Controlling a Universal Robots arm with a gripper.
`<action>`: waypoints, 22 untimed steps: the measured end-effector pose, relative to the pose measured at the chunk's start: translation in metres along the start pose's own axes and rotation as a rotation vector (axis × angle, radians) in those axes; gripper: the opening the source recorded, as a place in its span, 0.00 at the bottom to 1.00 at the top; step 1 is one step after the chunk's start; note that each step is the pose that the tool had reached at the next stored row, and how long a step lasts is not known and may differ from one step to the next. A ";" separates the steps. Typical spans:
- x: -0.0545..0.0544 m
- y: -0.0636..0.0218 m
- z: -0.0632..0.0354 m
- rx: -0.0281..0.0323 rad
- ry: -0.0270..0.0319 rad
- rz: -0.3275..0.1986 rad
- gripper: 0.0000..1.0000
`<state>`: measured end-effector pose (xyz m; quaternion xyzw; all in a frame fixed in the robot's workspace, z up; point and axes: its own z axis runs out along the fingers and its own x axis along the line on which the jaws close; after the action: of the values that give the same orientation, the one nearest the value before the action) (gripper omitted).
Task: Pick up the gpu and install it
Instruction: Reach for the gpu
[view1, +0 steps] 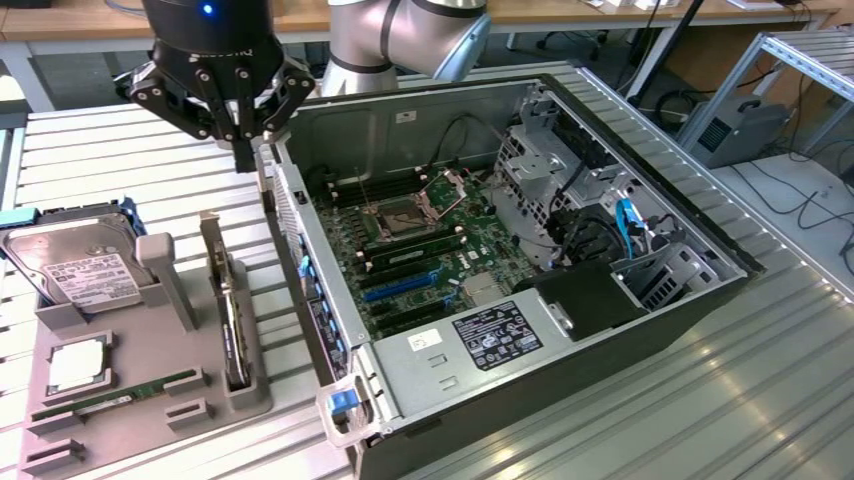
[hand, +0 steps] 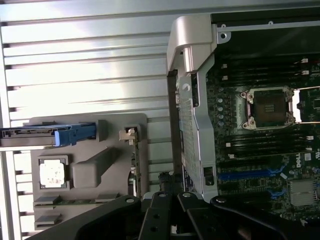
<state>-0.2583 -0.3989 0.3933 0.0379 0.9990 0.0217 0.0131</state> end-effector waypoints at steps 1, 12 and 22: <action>0.000 0.0000 0.0000 0.0001 0.0000 0.000 0.11; 0.003 -0.0002 -0.0001 0.0000 0.0000 0.000 0.11; 0.008 -0.0006 -0.0002 0.0000 0.0000 0.000 0.11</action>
<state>-0.2663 -0.3989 0.3933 0.0379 0.9990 0.0217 0.0131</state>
